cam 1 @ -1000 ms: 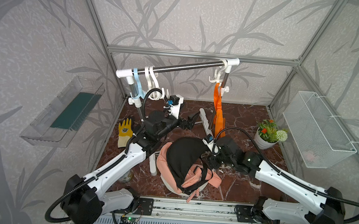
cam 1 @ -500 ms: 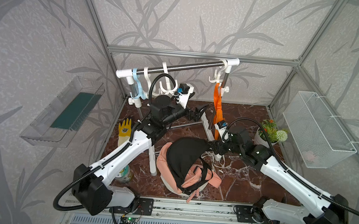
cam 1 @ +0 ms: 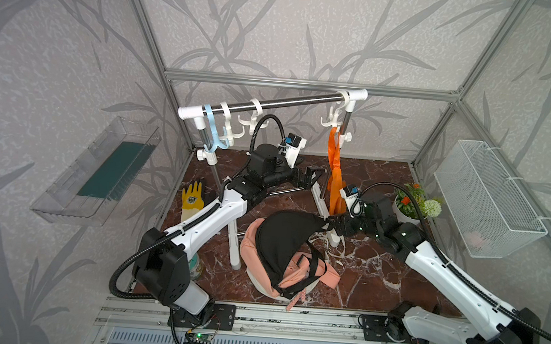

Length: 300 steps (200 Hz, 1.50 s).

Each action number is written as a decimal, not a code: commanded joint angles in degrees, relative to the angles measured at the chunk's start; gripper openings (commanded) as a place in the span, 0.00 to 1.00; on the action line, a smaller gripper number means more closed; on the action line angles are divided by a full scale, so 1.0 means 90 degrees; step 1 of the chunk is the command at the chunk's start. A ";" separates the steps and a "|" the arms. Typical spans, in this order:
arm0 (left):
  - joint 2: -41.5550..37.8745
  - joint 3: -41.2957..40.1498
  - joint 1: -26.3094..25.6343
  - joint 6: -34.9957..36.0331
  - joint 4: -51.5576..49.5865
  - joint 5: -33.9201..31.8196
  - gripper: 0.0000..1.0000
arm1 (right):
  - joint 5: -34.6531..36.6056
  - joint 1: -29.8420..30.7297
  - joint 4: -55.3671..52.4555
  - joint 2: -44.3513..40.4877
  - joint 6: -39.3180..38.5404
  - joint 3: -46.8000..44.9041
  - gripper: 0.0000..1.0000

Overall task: Hang the bag on a hook
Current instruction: Adjust the clothesline at the center of the board.

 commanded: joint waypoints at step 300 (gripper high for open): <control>-0.4407 -0.3137 0.0045 0.1357 0.1027 0.0189 1.00 | -0.0550 -0.0710 0.3355 0.0733 -0.0526 0.0858 0.79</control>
